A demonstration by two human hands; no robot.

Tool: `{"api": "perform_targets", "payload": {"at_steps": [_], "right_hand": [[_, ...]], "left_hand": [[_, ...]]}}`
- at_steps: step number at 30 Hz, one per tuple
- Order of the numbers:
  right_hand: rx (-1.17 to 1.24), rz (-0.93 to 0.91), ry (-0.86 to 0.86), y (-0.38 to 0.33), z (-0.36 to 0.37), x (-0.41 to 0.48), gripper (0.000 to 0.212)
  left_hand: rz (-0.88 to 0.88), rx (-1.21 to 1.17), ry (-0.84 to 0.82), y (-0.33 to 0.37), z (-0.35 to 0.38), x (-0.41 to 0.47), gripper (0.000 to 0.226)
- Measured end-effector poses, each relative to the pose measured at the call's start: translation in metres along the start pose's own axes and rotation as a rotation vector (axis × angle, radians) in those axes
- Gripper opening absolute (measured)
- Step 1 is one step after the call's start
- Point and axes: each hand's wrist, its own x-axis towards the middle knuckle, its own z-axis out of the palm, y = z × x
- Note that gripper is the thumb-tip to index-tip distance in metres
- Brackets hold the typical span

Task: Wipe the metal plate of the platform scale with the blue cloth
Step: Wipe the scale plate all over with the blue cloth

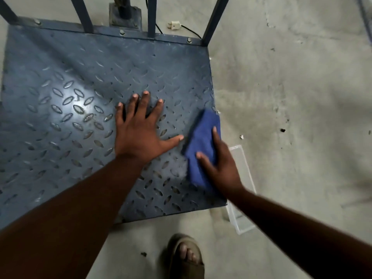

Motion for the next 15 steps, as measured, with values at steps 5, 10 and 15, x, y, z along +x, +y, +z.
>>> {"api": "perform_targets", "payload": {"at_steps": [5,10,15], "right_hand": [[-0.06,0.116,-0.067,0.019,0.006,-0.094,0.078],[-0.117,0.079,-0.021,0.014,0.004,-0.072,0.076],[-0.081,0.023,0.045,-0.004,0.002,0.004,0.078]], "left_hand": [[-0.006,0.019,-0.014,0.0,-0.002,0.0,0.119],[0.002,0.023,-0.029,0.001,-0.002,0.0,0.12],[0.009,0.017,-0.001,0.001,-0.001,-0.001,0.116]]}}
